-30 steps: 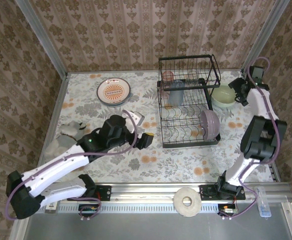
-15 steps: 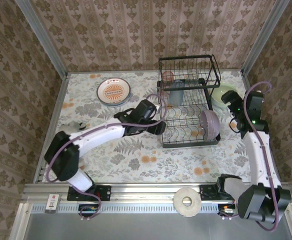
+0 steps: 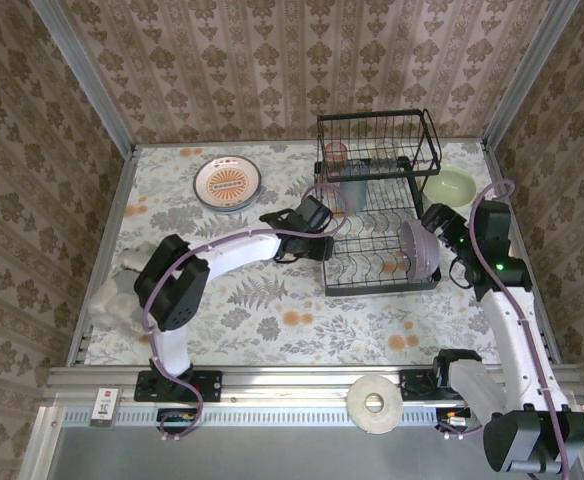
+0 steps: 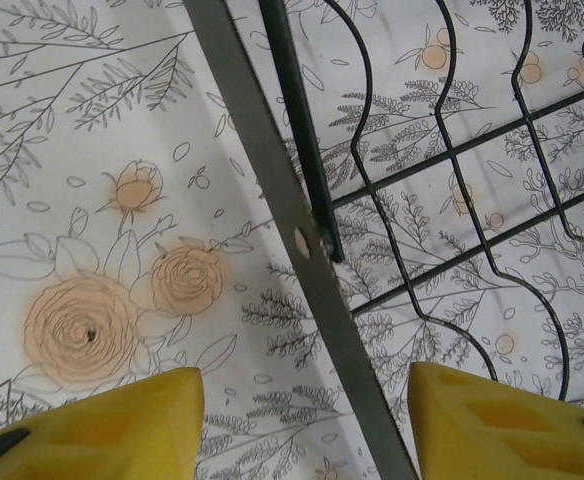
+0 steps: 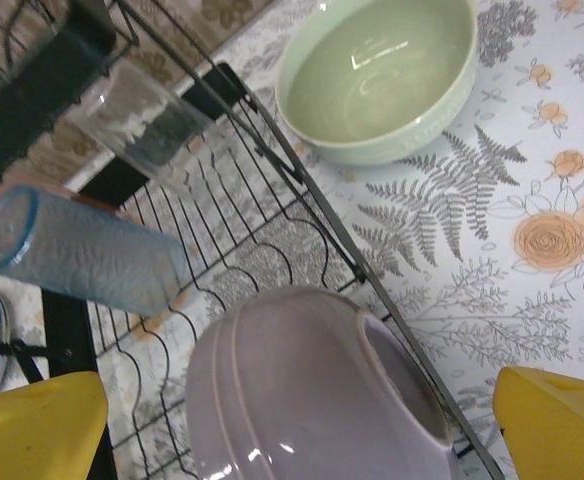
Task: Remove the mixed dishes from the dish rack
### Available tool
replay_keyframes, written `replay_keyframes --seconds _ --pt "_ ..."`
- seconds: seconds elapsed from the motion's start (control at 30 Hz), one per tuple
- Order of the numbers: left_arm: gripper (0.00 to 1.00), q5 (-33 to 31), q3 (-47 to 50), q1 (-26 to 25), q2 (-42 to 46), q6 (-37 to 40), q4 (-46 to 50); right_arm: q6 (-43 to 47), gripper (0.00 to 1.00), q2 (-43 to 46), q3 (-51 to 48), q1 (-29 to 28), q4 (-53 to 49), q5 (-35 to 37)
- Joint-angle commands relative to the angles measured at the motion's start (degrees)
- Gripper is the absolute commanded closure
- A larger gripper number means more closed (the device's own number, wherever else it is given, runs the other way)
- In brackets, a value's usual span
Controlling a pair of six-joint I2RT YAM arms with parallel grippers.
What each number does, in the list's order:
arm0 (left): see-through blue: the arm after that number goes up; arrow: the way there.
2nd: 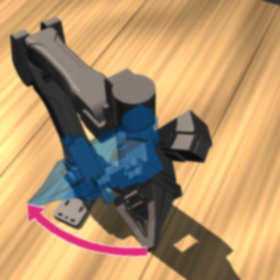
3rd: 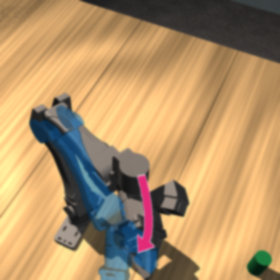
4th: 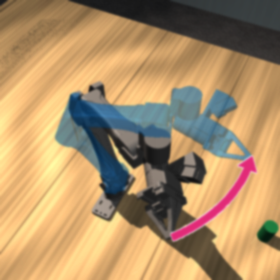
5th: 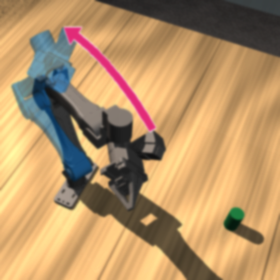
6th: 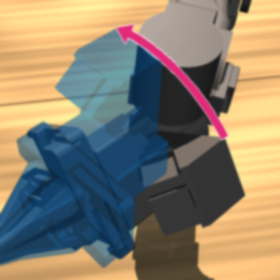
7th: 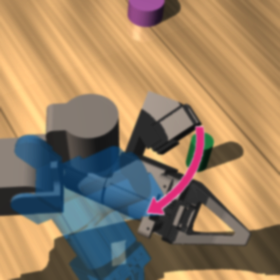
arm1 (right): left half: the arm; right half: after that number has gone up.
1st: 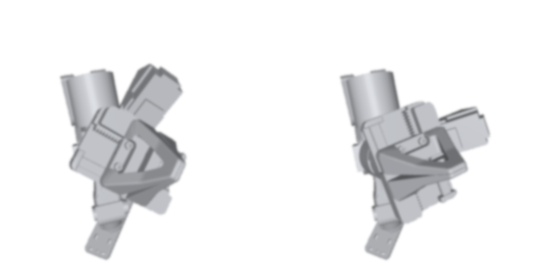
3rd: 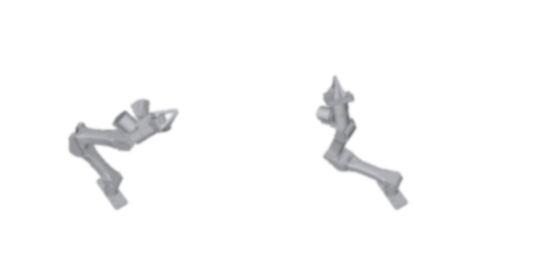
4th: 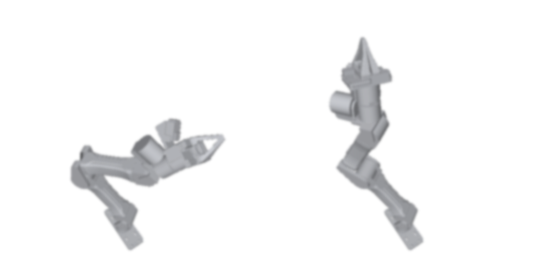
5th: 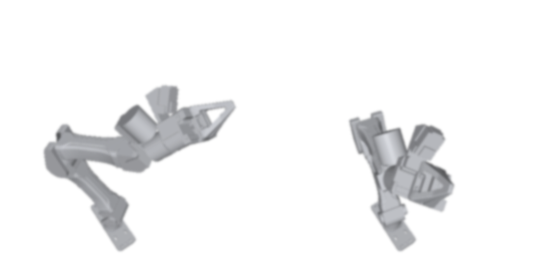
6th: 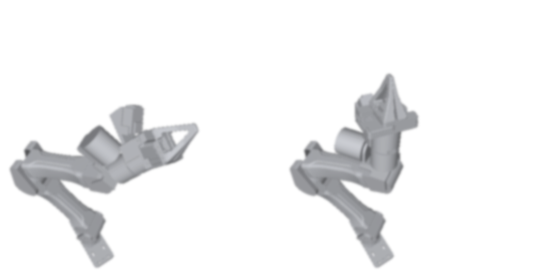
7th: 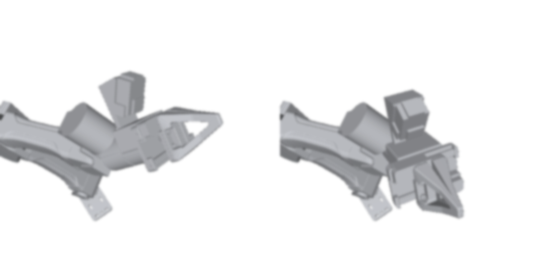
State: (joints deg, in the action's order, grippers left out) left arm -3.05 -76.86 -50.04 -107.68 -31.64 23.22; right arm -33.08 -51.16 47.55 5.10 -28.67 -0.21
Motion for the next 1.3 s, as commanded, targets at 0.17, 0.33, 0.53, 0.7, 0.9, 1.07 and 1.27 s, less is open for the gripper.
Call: replay_keyframes --seconds 0.17,0.33,0.53,0.7,0.9,1.07,1.27 --pt "0.60 -1.95 -1.89 2.12 -3.72 -2.10 1.74 5.11 0.00 -0.80 -0.31 -2.96 -4.77 3.66" --pt "0.77 -2.00 -1.11 3.70 -3.68 -2.53 1.66 7.05 0.00 -3.07 -0.48 -4.36 -4.97 2.89" --pt "1.00 -2.38 0.33 5.57 -3.17 -3.42 1.74 8.25 0.00 -4.92 0.71 -7.32 -5.72 1.80" --pt "1.00 -3.30 5.23 7.34 -0.36 -4.10 0.29 9.17 0.00 -7.23 2.06 -11.62 -6.43 0.73" --pt "1.00 -4.41 11.98 8.86 3.97 -5.48 -2.12 8.50 0.00 -11.66 4.46 -17.96 -7.05 1.76" --pt "1.00 -3.86 15.16 8.75 5.18 -7.09 -4.40 7.53 0.00 -14.06 5.86 -20.65 -6.95 1.75" --pt "1.00 -3.63 16.41 8.82 5.96 -7.27 -5.14 5.49 0.00 -9.12 6.50 -22.23 -7.30 3.75"
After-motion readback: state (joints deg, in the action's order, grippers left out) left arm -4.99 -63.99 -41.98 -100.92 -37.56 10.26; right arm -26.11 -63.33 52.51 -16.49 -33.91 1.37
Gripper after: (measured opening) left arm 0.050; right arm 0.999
